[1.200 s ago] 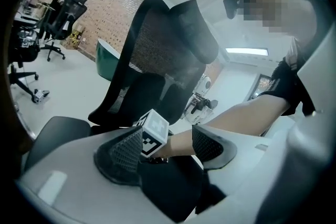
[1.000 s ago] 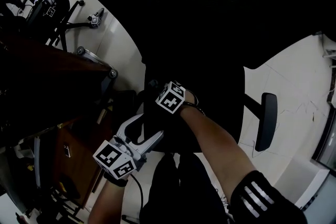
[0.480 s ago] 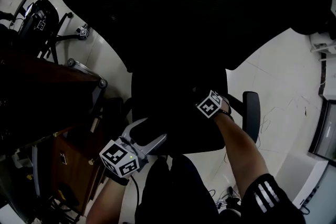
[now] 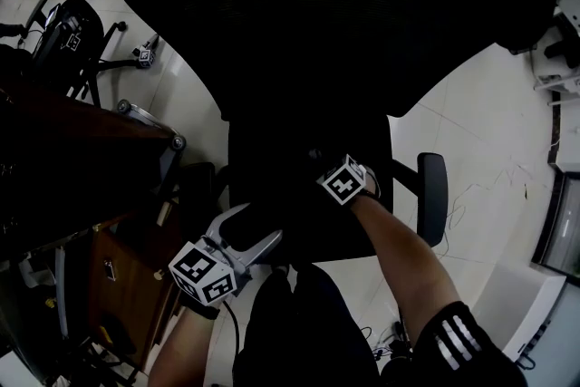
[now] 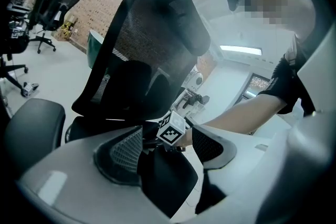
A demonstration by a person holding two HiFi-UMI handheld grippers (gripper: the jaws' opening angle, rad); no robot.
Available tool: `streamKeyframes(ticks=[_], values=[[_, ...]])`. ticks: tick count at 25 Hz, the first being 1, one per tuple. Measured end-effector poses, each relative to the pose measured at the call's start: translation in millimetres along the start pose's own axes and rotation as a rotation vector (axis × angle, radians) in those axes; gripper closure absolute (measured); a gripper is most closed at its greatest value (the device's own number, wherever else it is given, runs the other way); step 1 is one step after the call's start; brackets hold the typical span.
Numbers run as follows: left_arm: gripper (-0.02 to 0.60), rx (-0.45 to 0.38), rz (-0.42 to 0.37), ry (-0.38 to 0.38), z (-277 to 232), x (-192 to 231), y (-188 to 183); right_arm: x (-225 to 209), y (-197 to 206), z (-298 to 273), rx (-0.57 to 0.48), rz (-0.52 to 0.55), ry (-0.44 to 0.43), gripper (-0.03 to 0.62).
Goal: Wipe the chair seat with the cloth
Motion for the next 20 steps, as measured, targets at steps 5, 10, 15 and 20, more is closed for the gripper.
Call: streamKeyframes(ticks=[5,10,15,20], values=[[0.261,0.005,-0.012,-0.051,25,4,7,97,-66,-34,-0.066,0.161,-0.136,0.543],[0.261,0.000,-0.002,-0.072,39,7,16,148,-78,-64,-0.051,0.242,-0.204,0.543],[0.259,0.002,0.006,-0.055,35,5,26,137,-53,-65,-0.056,0.207,-0.196,0.543],[0.258,0.031,-0.012,-0.015,26,-11,28,91,21,-42,0.036,0.169,-0.126,0.543]])
Point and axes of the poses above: the fingertips, and each gripper's own axes: z backward along the fingers, x to its left, y out of its underside, the point moved 7 cm from there along z, backward along the fingers, and after that the axes turned 2 degrees about z, right-handed, at the moved point
